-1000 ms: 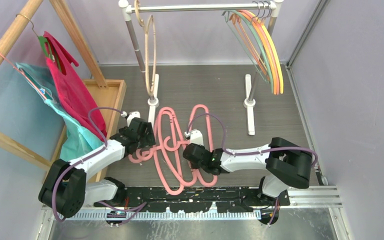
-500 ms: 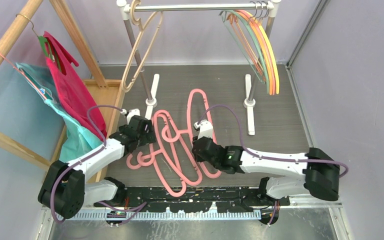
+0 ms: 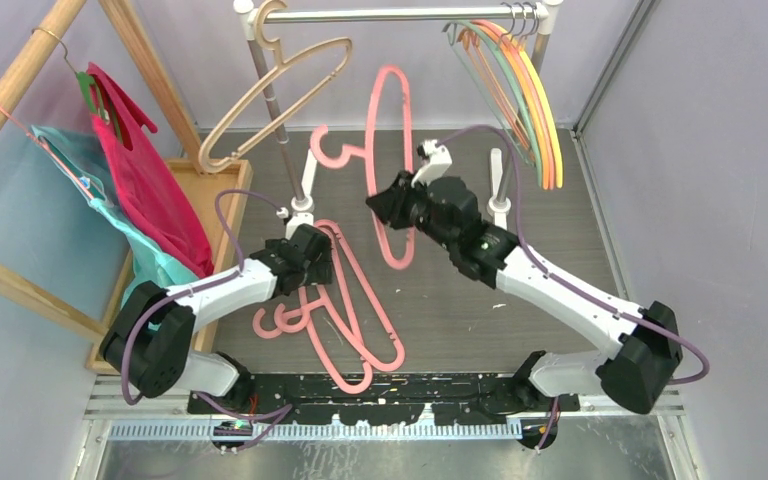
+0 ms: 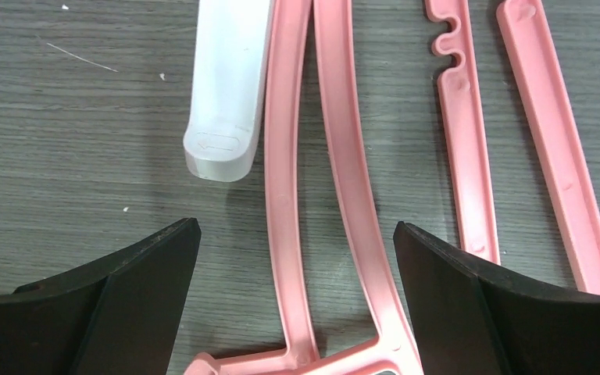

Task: Organize the hangers

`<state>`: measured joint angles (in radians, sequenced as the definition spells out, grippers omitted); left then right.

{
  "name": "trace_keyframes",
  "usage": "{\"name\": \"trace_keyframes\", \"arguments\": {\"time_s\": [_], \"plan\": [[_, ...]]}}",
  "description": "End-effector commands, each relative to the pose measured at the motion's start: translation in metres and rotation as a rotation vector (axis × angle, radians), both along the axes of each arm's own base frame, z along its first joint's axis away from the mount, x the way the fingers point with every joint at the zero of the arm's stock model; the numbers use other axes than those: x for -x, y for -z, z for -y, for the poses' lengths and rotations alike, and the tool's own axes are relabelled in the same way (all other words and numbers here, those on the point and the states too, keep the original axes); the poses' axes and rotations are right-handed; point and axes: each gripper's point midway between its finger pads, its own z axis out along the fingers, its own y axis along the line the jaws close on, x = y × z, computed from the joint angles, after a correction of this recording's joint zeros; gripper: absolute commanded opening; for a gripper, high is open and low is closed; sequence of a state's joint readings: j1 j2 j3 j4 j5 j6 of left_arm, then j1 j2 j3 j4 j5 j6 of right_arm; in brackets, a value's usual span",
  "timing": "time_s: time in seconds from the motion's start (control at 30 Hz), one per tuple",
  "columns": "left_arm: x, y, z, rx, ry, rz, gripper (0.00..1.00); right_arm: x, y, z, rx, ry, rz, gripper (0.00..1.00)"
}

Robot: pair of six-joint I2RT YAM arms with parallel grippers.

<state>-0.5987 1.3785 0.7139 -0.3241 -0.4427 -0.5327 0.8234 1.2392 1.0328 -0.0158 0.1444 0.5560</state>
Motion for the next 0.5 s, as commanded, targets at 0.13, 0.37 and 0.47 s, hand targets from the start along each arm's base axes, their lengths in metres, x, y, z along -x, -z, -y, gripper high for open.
{"name": "trace_keyframes", "arguments": {"time_s": [0.13,0.37,0.47], "plan": [[-0.015,-0.02,0.012,-0.022,0.048,0.094,0.98,-0.03,-0.147,-0.043,-0.358,-0.204,0.216,0.11],[-0.015,-0.036,0.007,-0.02,0.057,0.153,0.98,-0.058,-0.199,-0.04,-0.505,-0.207,0.28,0.11],[-0.014,-0.048,0.002,-0.026,0.056,0.184,0.98,-0.066,-0.209,-0.04,-0.561,-0.221,0.289,0.11]]}}
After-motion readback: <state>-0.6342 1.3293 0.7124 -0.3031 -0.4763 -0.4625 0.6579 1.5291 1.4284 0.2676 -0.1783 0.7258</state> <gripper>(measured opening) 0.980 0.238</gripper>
